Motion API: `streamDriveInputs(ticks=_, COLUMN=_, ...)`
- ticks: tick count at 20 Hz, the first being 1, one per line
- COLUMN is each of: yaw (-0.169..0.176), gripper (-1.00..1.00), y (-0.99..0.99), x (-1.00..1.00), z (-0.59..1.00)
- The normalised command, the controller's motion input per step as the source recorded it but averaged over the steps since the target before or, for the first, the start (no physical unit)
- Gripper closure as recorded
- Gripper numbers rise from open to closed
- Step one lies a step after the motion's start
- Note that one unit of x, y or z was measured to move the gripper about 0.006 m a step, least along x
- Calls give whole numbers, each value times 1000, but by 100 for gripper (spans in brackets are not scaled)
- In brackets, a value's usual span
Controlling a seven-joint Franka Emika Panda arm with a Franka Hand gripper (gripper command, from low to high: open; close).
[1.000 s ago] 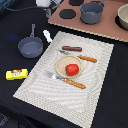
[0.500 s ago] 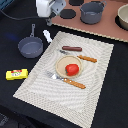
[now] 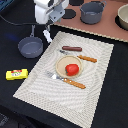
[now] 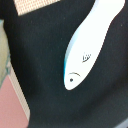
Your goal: Interact with the objects in diverse but meaningful ways.
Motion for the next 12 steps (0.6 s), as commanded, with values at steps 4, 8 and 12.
streamDriveInputs(ticks=4, yaw=-86, gripper=-100, y=-18, x=-325, z=-361)
streamDriveInputs(ticks=8, yaw=-58, gripper=-100, y=-3, x=-322, z=-263)
streamDriveInputs(ticks=12, yaw=-29, gripper=-100, y=-6, x=-339, z=-139)
